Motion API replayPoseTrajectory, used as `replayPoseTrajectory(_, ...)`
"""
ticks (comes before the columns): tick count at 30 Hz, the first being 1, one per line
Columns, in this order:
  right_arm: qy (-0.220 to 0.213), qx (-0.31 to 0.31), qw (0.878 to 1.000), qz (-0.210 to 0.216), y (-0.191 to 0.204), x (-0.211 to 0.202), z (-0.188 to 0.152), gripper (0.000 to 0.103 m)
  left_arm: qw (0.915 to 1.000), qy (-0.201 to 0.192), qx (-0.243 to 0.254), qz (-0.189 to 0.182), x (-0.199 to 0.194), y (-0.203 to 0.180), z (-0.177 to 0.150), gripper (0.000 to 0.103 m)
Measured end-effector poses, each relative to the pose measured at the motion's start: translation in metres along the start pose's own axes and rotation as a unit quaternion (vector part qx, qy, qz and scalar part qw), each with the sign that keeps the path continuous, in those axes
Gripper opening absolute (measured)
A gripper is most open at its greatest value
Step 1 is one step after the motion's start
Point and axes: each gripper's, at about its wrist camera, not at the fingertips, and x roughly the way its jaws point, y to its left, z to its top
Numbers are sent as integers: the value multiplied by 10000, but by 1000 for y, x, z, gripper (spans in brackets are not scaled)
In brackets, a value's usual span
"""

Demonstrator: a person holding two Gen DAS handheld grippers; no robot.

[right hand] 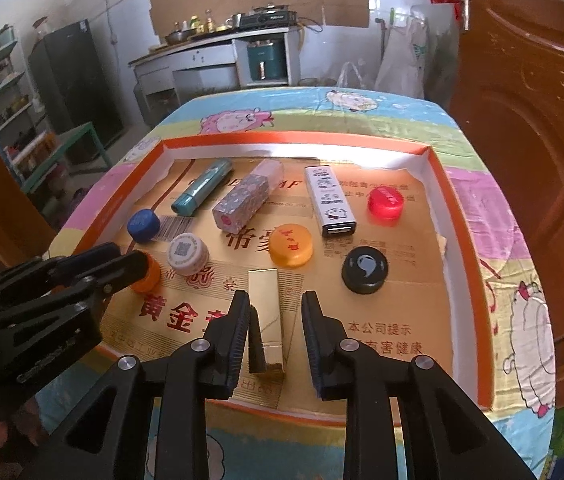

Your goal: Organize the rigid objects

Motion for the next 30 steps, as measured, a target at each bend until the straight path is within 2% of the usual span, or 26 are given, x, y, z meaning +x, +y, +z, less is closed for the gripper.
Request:
replayPoseTrajectory(5, -132, 127, 9998, -92, -3, -13, -4, 27, 9999, -114, -30, 73, -13, -6, -4, 31)
replayPoseTrajectory(9, -258, 197, 9994, -137, -3, -28, -7, 27, 9990, -263, -92, 346, -31, -11, -9, 31)
replayPoseTrajectory(17, -543, 200, 9980, -246, 7, -63, -17, 27, 9965, -762, -161, 314, -79, -22, -16, 31)
replayPoseTrajectory(23, -968, 172, 9944, -396, 19, -106, -26, 27, 9927, -1157, -133, 316, -123, -34, -26, 31)
replayPoseTrajectory(27, -1260, 111, 9910, -439, 29, -140, -35, 28, 9878, -1457, -116, 534, -160, -42, -39, 31)
replayPoseTrajectory(30, -1433, 87, 9887, -436, 37, -163, -45, 28, 9877, -1500, -108, 416, -178, -45, -47, 31)
